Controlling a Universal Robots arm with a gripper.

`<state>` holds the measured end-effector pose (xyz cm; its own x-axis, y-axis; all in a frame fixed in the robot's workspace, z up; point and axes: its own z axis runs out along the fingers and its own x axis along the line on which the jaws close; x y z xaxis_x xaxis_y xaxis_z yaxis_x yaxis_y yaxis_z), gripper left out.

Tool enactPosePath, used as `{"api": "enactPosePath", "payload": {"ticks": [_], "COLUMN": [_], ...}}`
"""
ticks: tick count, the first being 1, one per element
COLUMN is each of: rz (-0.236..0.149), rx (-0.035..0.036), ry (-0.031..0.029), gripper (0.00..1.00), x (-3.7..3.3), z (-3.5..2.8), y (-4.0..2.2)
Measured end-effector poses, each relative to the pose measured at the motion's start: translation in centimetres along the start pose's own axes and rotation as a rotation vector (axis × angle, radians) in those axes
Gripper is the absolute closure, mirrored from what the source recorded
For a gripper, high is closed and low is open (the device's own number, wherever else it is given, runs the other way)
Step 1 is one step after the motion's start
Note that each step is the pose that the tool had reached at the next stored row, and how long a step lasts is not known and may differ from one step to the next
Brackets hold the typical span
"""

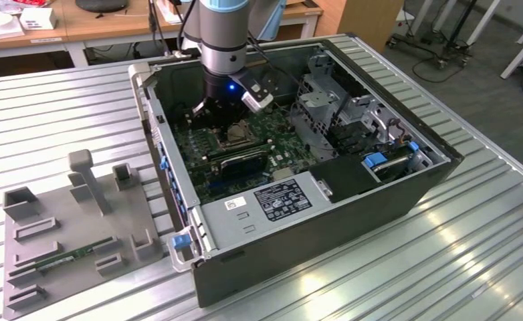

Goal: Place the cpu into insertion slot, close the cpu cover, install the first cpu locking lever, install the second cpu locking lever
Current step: 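Close the cpu cover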

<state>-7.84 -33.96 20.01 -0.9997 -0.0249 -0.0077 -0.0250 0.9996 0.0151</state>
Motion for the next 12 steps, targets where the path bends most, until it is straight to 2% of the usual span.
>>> {"api": "enactPosePath", "payload": {"ticks": [2, 12], "rz": [0.000, 0.000], "rx": [0.0021, 0.0020], "ry": [0.0016, 0.0015], "gripper": [0.89, 0.89], "x": [0.03, 0.01], "z": [-0.38, -2.20], "y": [-0.03, 0.00]}}
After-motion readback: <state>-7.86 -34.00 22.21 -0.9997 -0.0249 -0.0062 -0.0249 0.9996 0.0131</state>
